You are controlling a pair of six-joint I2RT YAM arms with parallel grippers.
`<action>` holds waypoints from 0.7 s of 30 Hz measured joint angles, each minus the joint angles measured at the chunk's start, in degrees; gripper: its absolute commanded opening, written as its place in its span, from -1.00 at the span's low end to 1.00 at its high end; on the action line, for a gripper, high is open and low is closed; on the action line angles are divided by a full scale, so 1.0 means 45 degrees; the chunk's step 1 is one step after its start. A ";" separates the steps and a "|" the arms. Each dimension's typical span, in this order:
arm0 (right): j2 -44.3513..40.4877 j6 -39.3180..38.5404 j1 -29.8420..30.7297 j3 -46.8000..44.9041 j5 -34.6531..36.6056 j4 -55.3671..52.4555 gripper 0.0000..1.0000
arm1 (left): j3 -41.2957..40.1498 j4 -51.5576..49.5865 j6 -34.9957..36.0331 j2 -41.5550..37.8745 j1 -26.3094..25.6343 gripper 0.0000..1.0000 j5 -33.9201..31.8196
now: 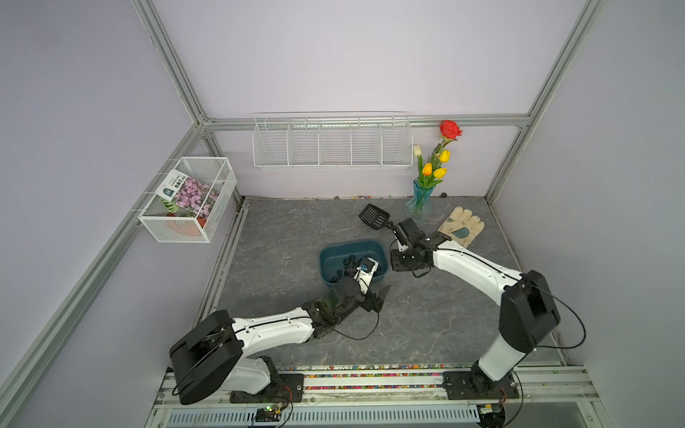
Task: Put the nuts on the desktop into the storage box
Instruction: Place the nut in the storage box.
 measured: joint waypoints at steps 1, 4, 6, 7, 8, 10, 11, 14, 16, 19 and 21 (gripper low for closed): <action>0.0287 -0.0049 0.0131 0.0350 -0.0015 -0.0053 -0.63 | -0.0136 0.0029 -0.0005 -0.0151 0.0170 0.97 -0.0029; 0.0996 -0.0180 0.0408 0.1205 -0.0058 -0.0185 -0.63 | -0.0525 0.0078 -0.0049 -0.0593 0.0675 0.98 -0.0058; 0.1443 -0.0248 0.0568 0.1768 -0.0117 -0.0306 -0.63 | -0.0777 0.0112 -0.0097 -0.0879 0.0991 0.98 -0.0078; 0.1705 -0.0282 0.0651 0.2103 -0.0175 -0.0369 -0.63 | -0.0894 0.0107 -0.0117 -0.1015 0.1146 0.98 -0.0087; 0.1957 -0.0325 0.0729 0.2390 -0.0199 -0.0418 -0.63 | -0.1001 0.0117 -0.0165 -0.1127 0.1287 0.98 -0.0112; 0.2429 -0.0384 0.0860 0.2900 -0.0243 -0.0515 -0.63 | -0.1185 0.0117 -0.0267 -0.1311 0.1511 0.98 -0.0131; 0.2681 -0.0418 0.0928 0.3152 -0.0291 -0.0539 -0.63 | -0.1273 0.0117 -0.0325 -0.1384 0.1598 0.98 -0.0136; 0.3385 -0.0510 0.1088 0.3701 -0.0379 -0.0636 -0.64 | -0.1447 0.0107 -0.0486 -0.1462 0.1773 0.98 -0.0175; 0.3813 -0.0515 0.1161 0.3949 -0.0432 -0.0685 -0.64 | -0.1506 0.0112 -0.0544 -0.1462 0.1826 0.98 -0.0180; 0.4362 -0.0520 0.1229 0.4226 -0.0529 -0.0753 -0.64 | -0.1569 0.0151 -0.0641 -0.1462 0.1846 0.98 -0.0170; 0.4677 -0.0515 0.1239 0.4337 -0.0578 -0.0787 -0.64 | -0.1622 0.0160 -0.0699 -0.1462 0.1846 0.98 -0.0170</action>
